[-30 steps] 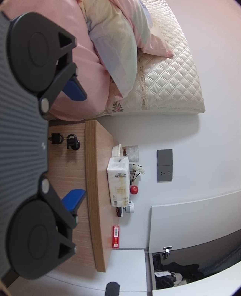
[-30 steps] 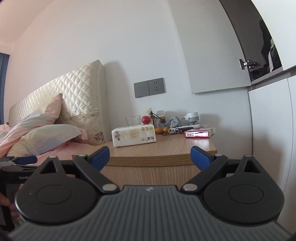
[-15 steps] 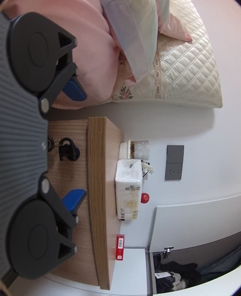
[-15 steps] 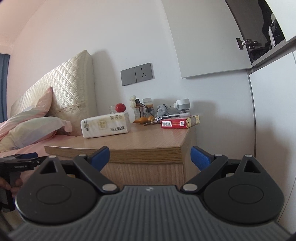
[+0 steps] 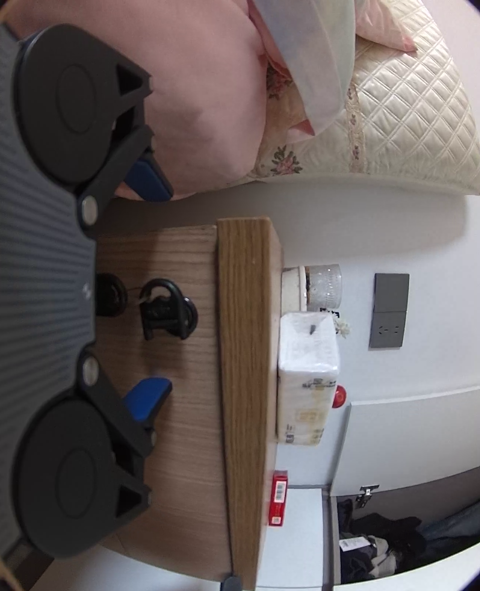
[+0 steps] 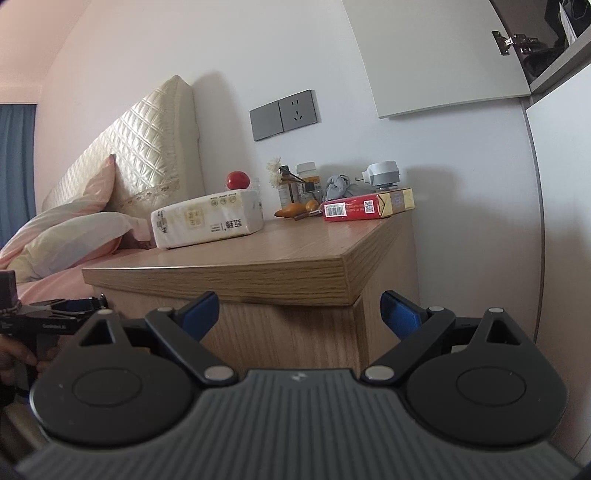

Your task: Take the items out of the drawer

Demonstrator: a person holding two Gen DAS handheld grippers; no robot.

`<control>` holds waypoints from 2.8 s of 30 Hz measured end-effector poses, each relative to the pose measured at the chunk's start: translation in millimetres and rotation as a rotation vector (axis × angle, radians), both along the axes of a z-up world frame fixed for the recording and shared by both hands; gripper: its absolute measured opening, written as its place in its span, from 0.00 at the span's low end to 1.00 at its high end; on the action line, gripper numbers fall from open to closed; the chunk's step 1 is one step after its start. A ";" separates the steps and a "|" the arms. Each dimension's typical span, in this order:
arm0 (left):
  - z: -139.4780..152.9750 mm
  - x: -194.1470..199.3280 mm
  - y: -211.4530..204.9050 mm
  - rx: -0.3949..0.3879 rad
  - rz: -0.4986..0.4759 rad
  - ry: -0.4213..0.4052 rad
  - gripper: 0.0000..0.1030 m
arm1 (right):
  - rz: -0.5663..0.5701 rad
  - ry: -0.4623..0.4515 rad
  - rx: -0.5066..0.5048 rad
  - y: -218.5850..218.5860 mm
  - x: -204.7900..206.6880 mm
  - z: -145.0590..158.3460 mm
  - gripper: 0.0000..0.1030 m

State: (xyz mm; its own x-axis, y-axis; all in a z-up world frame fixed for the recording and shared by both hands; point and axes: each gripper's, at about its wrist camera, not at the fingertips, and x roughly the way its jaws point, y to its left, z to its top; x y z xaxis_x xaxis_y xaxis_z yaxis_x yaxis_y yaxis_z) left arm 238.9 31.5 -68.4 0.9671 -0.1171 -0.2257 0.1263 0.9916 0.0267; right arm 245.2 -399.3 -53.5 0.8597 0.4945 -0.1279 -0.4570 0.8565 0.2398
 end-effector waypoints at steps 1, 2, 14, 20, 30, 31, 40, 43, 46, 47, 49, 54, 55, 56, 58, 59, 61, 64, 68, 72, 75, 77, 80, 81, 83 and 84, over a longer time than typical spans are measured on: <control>0.0 0.6 -0.6 -0.001 -0.011 -0.001 1.00 | 0.008 0.003 0.001 0.4 1.4 -0.7 0.93; -0.1 1.2 -1.3 -0.001 -0.022 -0.003 1.00 | 0.015 0.006 0.000 1.0 3.0 -1.4 0.93; -4.0 2.6 -9.2 0.002 -0.059 0.002 1.00 | 0.017 0.044 0.007 7.7 5.8 0.4 0.90; -4.8 4.6 -6.8 0.001 -0.076 -0.003 1.00 | 0.002 0.035 -0.030 14.1 6.8 0.2 0.90; 1.4 -1.7 0.5 -0.034 -0.112 0.004 0.99 | 0.108 0.057 -0.018 -2.2 9.0 3.9 0.91; 1.9 -2.5 1.3 -0.037 -0.116 0.005 0.99 | 0.117 0.060 -0.015 -3.8 8.9 4.1 0.91; 7.9 -13.7 4.3 -0.060 -0.126 -0.012 0.99 | 0.172 0.051 -0.046 -7.9 1.2 6.6 0.91; 10.5 -16.1 6.2 -0.074 -0.132 -0.033 1.00 | 0.196 0.055 -0.046 -10.7 -2.9 8.3 0.91; 11.1 -16.0 6.7 -0.080 -0.142 -0.036 1.00 | 0.229 0.054 -0.048 -14.5 -8.9 9.1 0.91; 10.8 -16.5 5.6 -0.072 -0.144 -0.036 1.00 | 0.239 0.052 -0.050 -15.6 -11.2 9.3 0.91; 10.1 -19.0 3.6 -0.059 -0.146 -0.041 1.00 | 0.251 0.046 -0.058 -16.4 -16.0 9.3 0.91; 10.5 -27.0 3.8 -0.059 -0.151 -0.040 1.00 | 0.261 0.038 -0.076 -15.9 -24.1 10.1 0.91; 10.5 -29.2 3.1 -0.055 -0.148 -0.039 1.00 | 0.264 0.037 -0.075 -16.4 -26.0 10.1 0.91; 10.6 -31.8 2.7 -0.049 -0.146 -0.040 1.00 | 0.268 0.036 -0.077 -16.9 -28.1 10.1 0.91; 11.0 -37.8 3.3 -0.045 -0.143 -0.039 0.98 | 0.276 0.032 -0.088 -16.9 -32.8 10.8 0.91; 11.2 -41.3 3.9 -0.046 -0.142 -0.039 0.97 | 0.280 0.030 -0.095 -16.8 -35.2 11.2 0.91; 11.5 -49.1 5.3 -0.052 -0.136 -0.041 0.95 | 0.289 0.029 -0.096 -17.7 -40.2 11.4 0.91; 11.7 -60.6 4.5 -0.039 -0.129 -0.044 0.94 | 0.297 0.025 -0.111 -17.1 -49.4 12.5 0.91; 11.6 -72.7 4.9 -0.033 -0.131 -0.049 0.94 | 0.298 0.028 -0.118 -17.0 -61.0 13.9 0.91; 11.2 -83.9 5.2 -0.035 -0.132 -0.055 0.94 | 0.300 0.031 -0.119 -17.6 -71.3 14.8 0.91; 10.9 -92.3 5.3 -0.036 -0.133 -0.058 0.94 | 0.305 0.031 -0.121 -18.3 -78.8 15.4 0.91; 10.5 -98.3 5.3 -0.037 -0.132 -0.059 0.94 | 0.311 0.029 -0.121 -19.2 -84.4 15.6 0.91; 10.2 -107.8 5.7 -0.035 -0.133 -0.062 0.94 | 0.316 0.024 -0.124 -19.0 -94.0 15.6 0.91; 10.1 -110.9 5.9 -0.035 -0.134 -0.063 0.94 | 0.319 0.024 -0.124 -19.4 -96.8 15.8 0.91; 10.0 -117.2 6.2 -0.036 -0.136 -0.064 0.94 | 0.325 0.023 -0.124 -20.1 -102.4 16.2 0.91; 10.0 -120.0 6.1 -0.036 -0.136 -0.066 0.94 | 0.328 0.022 -0.125 -20.1 -105.2 16.3 0.91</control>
